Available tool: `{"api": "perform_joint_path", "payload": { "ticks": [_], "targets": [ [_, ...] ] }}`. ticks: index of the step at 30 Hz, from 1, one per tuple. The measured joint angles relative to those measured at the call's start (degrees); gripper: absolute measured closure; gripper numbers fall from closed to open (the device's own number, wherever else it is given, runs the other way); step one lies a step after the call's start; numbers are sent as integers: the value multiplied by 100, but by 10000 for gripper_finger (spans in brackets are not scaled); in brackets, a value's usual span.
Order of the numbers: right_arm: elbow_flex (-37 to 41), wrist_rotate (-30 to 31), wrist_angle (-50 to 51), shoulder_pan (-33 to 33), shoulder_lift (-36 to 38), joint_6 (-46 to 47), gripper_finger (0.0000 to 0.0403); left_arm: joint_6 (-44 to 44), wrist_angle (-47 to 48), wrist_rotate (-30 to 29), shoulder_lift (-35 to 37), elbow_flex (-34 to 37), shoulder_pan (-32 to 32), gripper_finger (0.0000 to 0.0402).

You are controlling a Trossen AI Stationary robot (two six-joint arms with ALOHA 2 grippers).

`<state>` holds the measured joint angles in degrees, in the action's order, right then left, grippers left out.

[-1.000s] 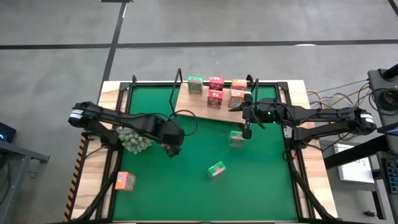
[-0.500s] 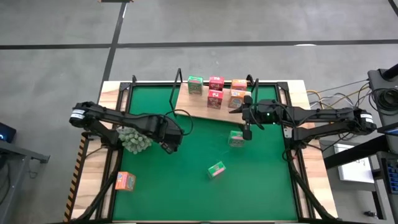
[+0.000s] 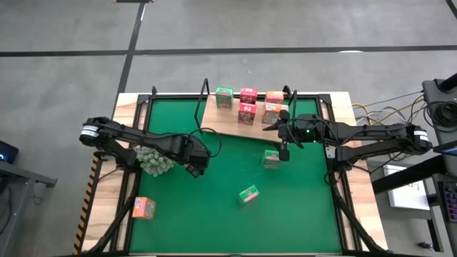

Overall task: Stack cereal on shelf
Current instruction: Put the red cereal box on the shelf aligned with the other red cereal box

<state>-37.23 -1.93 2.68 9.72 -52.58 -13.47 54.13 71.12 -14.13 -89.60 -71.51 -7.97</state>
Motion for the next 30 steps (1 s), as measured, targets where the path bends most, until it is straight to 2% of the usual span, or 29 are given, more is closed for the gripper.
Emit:
{"api": "perform_joint_path", "payload": {
  "ticks": [7,22,30],
  "targets": [
    [0,0,0,0,0,0,167,-53,-279,-29,2,182,-2,156],
    [0,1,2,0,0,0,164,-136,-318,-33,2,151,-2,202],
    [2,2,2,0,0,1,167,-279,-341,-33,2,151,-2,212]
  ]
}}
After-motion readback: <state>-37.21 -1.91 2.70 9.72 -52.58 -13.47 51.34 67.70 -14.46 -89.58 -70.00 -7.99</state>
